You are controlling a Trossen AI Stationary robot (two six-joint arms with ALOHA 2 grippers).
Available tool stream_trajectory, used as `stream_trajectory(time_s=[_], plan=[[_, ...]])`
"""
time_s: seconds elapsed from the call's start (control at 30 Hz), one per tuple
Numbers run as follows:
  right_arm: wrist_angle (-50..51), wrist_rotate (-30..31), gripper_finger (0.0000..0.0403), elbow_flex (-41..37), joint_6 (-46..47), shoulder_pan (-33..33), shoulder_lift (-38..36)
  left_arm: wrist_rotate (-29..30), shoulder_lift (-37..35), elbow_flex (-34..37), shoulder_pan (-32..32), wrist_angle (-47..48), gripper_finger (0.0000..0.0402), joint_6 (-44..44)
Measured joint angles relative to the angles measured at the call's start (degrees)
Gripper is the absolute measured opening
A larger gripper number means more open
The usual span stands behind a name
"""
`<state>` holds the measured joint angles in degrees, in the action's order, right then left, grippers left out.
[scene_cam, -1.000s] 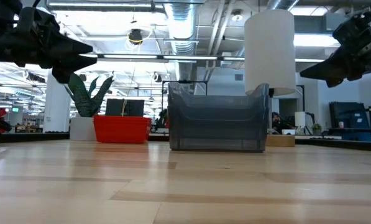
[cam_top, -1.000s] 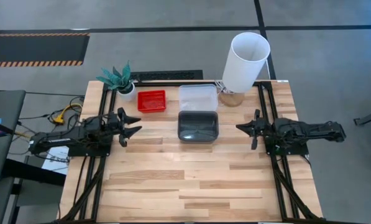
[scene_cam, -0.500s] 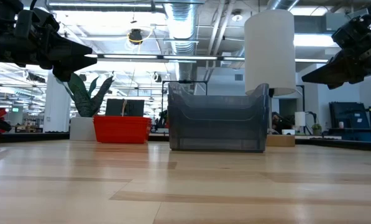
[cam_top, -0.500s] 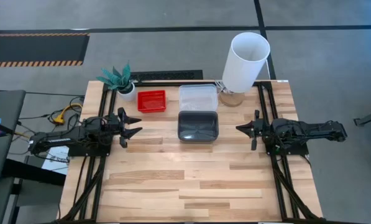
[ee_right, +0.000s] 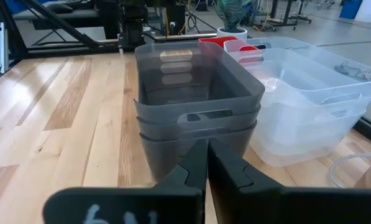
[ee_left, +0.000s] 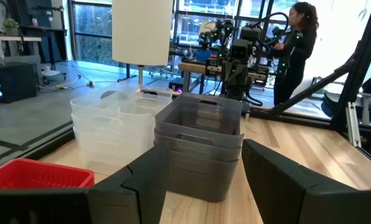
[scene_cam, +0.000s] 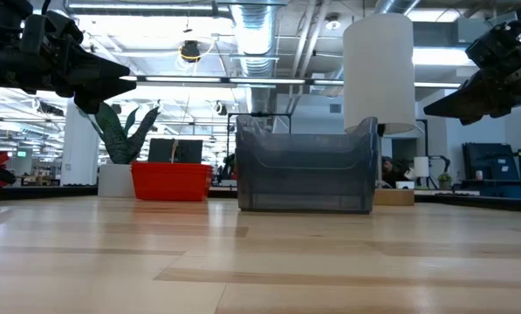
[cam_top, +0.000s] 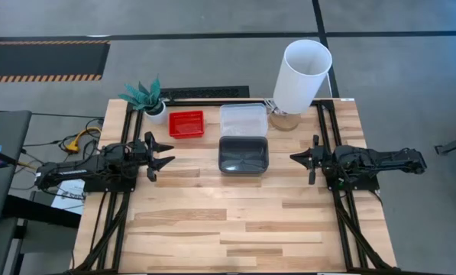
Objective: Stack baskets by color
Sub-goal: Return to Home Position
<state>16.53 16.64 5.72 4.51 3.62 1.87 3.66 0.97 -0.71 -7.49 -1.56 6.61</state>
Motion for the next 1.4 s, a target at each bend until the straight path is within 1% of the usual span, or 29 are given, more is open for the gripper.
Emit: stream_trajectory(time_s=[1.4], plan=[[0.1,-0.1,0.0032,-0.1,0.0,0.0,0.0,0.0,0.0,0.0,0.0,0.0,0.019,0.0]])
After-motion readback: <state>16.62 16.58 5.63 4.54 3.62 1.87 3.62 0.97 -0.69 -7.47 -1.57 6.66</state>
